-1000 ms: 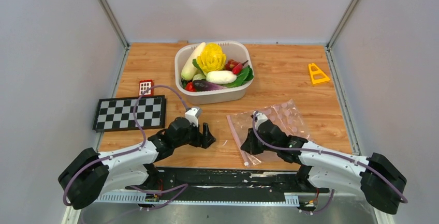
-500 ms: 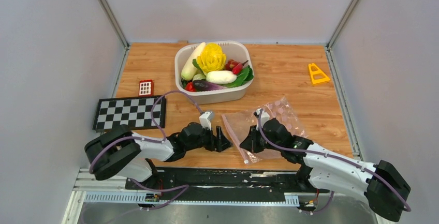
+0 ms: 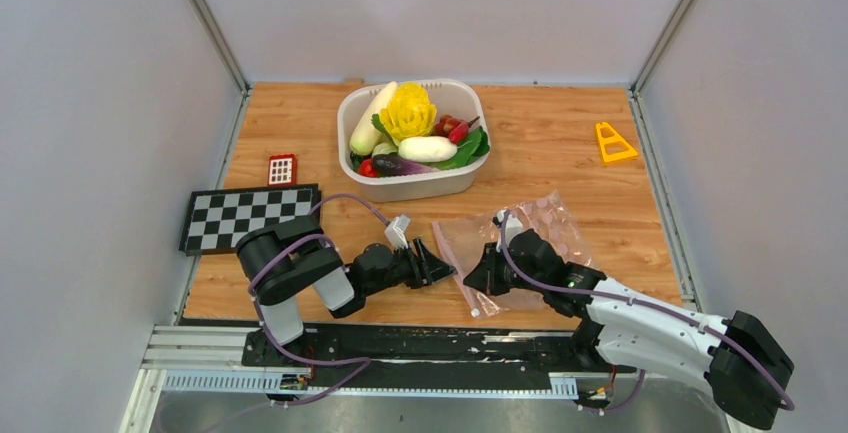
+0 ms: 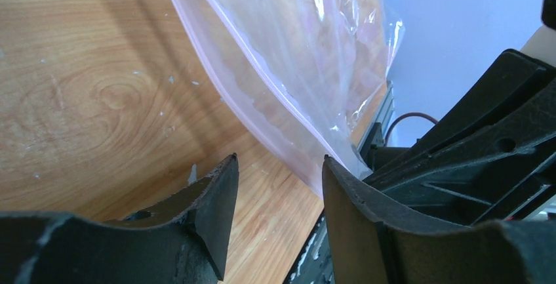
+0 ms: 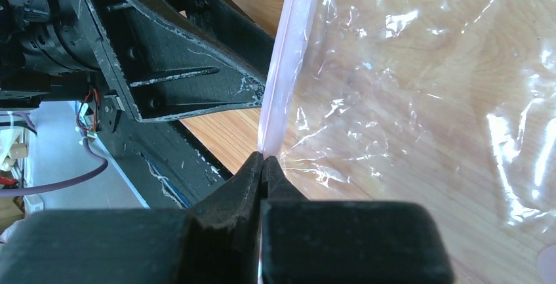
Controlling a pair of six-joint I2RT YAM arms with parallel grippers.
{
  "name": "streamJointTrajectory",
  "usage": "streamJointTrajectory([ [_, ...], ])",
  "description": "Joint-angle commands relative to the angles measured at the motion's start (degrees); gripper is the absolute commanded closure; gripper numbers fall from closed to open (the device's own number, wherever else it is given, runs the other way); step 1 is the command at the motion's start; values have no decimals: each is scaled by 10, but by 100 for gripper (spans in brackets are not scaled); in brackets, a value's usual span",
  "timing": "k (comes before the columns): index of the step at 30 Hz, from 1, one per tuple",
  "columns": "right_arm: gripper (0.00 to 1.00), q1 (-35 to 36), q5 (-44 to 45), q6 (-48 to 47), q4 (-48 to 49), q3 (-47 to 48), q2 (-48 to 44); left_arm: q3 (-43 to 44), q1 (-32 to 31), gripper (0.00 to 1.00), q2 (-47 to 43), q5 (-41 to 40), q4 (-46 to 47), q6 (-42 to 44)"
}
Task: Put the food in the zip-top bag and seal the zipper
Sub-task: Pick up the zipper food storage bag at the center of the board.
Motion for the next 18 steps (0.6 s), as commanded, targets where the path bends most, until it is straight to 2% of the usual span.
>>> streamJointTrajectory([
  [1, 100, -2, 11, 15, 27, -4, -13, -5, -6, 43, -16, -27, 36, -6],
  [6, 100, -2, 8, 14, 30, -1, -10, 12, -12, 43, -58, -35, -50, 24],
  [11, 100, -3, 10, 18, 34, -1, -21, 34, -24, 56, -45, -37, -61, 25],
  [18, 100, -3, 3, 25, 50, -2, -26, 41, -29, 69, -39, -47, -67, 25],
])
